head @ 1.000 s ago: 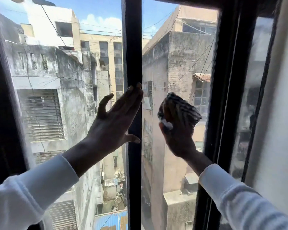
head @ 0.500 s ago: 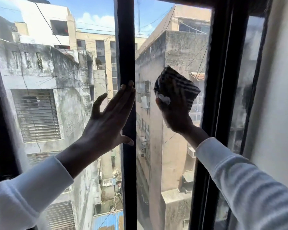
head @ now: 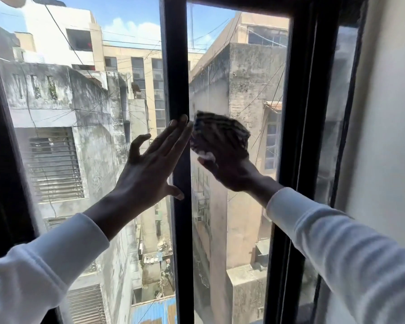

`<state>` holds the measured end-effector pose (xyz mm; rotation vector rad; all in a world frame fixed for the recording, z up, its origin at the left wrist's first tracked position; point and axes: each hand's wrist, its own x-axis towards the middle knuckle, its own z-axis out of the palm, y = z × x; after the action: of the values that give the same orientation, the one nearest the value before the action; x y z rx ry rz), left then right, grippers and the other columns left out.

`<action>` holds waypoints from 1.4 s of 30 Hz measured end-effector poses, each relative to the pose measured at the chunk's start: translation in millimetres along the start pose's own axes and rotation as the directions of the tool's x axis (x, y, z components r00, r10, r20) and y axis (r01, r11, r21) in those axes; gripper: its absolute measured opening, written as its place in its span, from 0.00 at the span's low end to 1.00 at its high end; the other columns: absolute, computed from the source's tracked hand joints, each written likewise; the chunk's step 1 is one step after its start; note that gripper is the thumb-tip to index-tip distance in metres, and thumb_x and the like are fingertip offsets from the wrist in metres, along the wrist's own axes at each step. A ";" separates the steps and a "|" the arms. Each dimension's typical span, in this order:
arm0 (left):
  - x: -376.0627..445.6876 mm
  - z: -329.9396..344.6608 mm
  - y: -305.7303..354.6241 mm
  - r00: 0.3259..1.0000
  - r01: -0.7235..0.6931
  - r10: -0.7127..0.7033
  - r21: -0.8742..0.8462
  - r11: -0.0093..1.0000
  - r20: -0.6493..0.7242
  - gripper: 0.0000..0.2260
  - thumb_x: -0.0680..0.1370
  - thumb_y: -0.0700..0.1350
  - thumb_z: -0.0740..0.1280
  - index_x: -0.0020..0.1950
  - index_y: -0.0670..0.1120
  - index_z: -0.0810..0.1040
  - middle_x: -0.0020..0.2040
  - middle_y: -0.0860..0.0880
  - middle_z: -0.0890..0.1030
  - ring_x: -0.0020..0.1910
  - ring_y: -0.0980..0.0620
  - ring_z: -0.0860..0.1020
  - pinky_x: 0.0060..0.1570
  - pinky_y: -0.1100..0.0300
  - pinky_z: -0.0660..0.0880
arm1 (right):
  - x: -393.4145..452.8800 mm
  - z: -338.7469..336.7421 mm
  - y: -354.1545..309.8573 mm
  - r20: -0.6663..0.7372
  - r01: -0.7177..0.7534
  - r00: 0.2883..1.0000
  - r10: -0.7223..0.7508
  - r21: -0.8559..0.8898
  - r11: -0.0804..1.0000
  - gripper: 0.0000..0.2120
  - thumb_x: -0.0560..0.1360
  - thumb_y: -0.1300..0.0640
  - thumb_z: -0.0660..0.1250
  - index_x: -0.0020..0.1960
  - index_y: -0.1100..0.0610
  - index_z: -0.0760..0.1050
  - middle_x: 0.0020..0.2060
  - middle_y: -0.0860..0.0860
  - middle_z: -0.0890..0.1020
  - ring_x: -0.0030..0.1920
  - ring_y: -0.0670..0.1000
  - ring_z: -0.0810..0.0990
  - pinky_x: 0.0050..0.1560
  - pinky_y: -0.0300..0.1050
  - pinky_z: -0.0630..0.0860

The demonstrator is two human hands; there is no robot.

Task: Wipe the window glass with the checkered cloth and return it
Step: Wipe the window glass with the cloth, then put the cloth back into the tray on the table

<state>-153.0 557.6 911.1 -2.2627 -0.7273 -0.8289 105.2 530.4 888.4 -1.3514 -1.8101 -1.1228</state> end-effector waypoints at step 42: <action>-409.6 29.0 392.8 0.376 0.924 0.310 -0.326 -0.200 0.873 0.19 0.84 0.56 0.72 0.46 0.41 0.85 0.38 0.48 0.86 0.37 0.53 0.82 0.39 0.59 0.78 | -538.3 -285.8 -320.9 0.555 -0.648 -0.470 0.686 0.312 -0.695 0.21 0.81 0.73 0.73 0.73 0.64 0.77 0.63 0.61 0.81 0.64 0.60 0.80 0.61 0.60 0.83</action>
<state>-149.1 204.7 465.7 -4.1200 -2.1281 -0.3710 -48.0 1.1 475.1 -1.5067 0.0833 0.7014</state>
